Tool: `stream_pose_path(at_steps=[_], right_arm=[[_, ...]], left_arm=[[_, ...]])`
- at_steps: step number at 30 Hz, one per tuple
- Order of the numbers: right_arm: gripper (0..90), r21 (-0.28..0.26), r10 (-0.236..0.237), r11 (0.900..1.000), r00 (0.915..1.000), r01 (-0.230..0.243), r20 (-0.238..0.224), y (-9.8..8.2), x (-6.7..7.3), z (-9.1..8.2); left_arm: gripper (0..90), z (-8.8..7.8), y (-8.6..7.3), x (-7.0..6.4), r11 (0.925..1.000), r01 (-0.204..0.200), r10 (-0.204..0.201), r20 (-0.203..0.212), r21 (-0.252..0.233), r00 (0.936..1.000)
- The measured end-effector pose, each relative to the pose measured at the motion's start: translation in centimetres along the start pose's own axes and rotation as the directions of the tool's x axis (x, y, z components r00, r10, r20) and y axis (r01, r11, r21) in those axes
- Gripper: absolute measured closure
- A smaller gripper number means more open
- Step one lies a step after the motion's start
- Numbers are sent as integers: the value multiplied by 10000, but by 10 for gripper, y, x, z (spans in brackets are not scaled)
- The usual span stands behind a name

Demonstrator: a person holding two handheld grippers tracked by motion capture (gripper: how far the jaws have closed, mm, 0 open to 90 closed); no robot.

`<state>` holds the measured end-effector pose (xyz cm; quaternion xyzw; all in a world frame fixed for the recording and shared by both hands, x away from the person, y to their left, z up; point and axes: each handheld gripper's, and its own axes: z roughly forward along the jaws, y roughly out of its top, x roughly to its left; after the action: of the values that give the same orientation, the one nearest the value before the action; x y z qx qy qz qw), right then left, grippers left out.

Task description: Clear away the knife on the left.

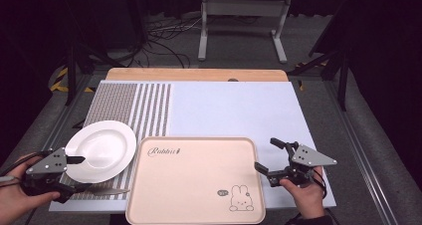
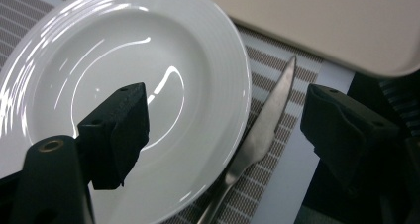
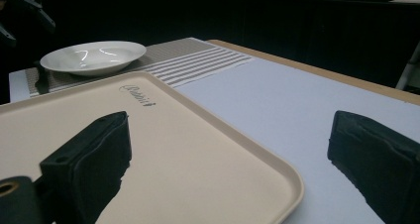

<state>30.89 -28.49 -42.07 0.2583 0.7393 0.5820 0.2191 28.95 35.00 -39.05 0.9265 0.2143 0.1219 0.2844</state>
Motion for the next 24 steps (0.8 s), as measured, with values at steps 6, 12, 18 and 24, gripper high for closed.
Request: stream_pose_path(at_steps=[6,12,18,24], right_arm=[[40,35,-15,10000,10000,15,-32,0,0,0],[40,50,-33,10000,10000,33,-46,0,1,1],[39,82,-41,10000,10000,42,-75,-1,1,2],[38,98,-37,9999,9999,38,-115,-2,1,3]], left_arm=[[210,-4,-7,3,9977,-59,64,-74,676,10000],[216,-6,-17,8,9910,20,4,-180,1336,9998],[231,-2,-25,14,9809,370,-365,-61,1910,9993],[269,2,-27,17,9554,520,-550,20,2908,9985]])
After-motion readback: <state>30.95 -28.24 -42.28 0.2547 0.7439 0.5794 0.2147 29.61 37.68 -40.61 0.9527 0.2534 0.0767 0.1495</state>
